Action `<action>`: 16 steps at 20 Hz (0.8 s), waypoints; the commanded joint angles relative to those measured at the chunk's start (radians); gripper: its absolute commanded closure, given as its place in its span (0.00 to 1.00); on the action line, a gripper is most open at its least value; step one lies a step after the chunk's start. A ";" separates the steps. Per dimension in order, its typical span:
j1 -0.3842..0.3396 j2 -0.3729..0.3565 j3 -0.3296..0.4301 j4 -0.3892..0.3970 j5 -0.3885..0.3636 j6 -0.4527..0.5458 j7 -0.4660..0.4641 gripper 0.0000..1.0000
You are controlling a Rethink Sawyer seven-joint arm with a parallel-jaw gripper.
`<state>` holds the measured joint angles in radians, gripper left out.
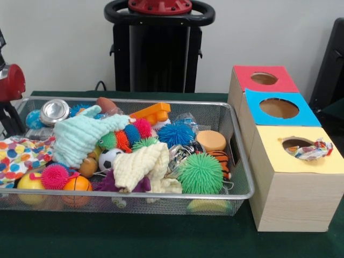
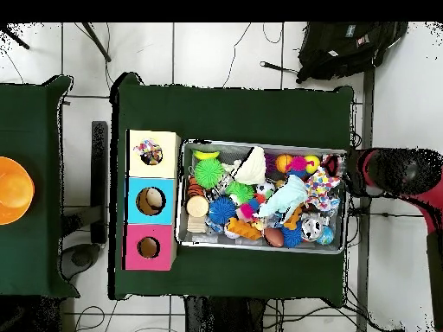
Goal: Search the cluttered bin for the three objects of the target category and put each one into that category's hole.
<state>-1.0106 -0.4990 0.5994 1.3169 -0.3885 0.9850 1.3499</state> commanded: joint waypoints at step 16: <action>0.057 0.077 -0.053 -0.059 -0.068 -0.033 -0.050 0.00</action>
<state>-0.9689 -0.4724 0.5906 1.2981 -0.3959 0.9846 1.3499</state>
